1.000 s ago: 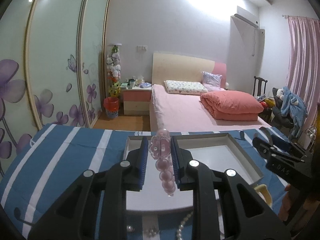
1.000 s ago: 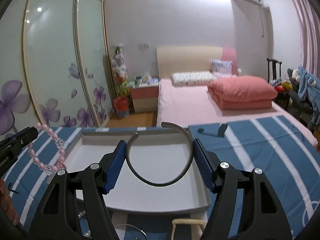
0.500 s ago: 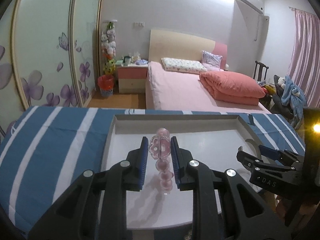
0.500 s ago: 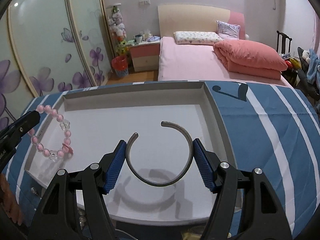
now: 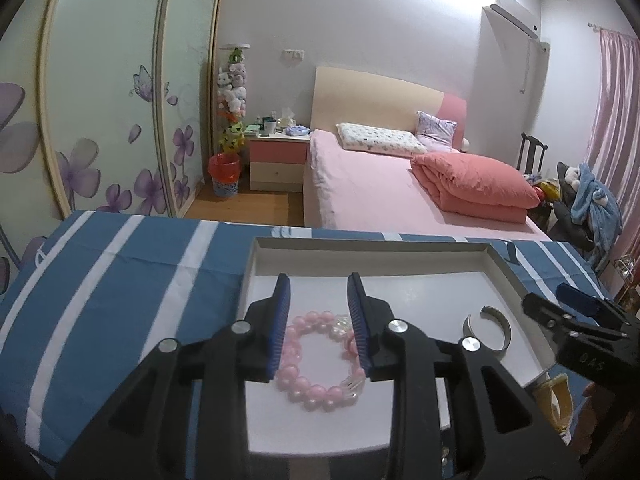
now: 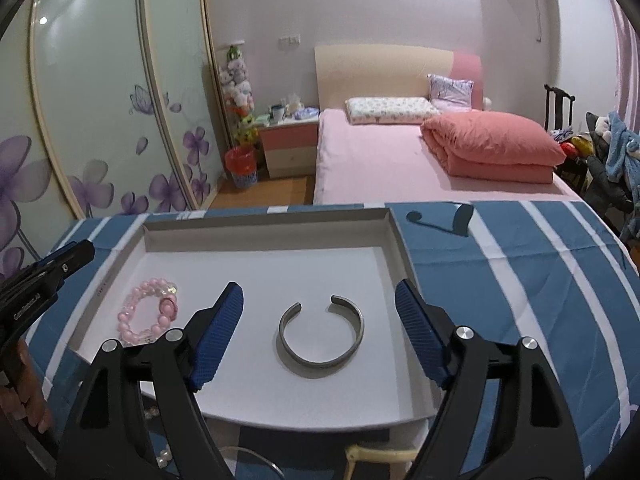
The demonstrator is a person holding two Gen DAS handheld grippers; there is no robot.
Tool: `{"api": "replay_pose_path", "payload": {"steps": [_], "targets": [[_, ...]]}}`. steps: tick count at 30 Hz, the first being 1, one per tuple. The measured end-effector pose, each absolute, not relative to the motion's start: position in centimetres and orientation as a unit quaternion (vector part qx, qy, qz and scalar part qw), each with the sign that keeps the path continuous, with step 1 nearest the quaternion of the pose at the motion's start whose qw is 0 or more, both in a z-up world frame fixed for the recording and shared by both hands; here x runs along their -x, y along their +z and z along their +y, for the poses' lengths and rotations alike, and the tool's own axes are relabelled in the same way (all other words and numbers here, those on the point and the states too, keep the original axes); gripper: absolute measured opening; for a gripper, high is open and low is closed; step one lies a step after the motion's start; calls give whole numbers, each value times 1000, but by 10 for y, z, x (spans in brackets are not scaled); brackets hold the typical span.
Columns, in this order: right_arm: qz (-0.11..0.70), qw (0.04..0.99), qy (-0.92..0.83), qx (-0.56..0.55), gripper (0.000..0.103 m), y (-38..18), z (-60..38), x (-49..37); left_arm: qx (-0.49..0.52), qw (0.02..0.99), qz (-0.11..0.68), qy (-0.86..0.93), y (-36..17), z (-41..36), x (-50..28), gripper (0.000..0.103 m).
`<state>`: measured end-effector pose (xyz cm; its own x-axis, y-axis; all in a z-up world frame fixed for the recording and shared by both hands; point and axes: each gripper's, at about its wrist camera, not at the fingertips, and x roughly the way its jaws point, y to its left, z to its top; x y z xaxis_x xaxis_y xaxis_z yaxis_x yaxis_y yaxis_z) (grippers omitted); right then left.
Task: Organize jewelry
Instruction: 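Open the left tool over the tray while the right tool releases the cuff beside it, then grasp the pearl stud earring with the left tool while the right tool approaches the yellow watch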
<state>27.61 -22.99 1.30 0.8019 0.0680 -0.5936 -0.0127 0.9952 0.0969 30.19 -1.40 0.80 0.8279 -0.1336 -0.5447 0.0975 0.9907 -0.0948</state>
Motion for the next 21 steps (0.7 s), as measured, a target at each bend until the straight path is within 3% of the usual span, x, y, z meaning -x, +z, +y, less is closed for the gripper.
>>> {"api": "replay_pose_path", "payload": {"steps": [10,21], "targets": [[297,954,36,-35,78,22,-228,-226,12,955,290,-61,13,9,-246,34],[302,952,51,-27,78,9,-231,-170,-38,920,380,-86,-42,22,-202,34]]}}
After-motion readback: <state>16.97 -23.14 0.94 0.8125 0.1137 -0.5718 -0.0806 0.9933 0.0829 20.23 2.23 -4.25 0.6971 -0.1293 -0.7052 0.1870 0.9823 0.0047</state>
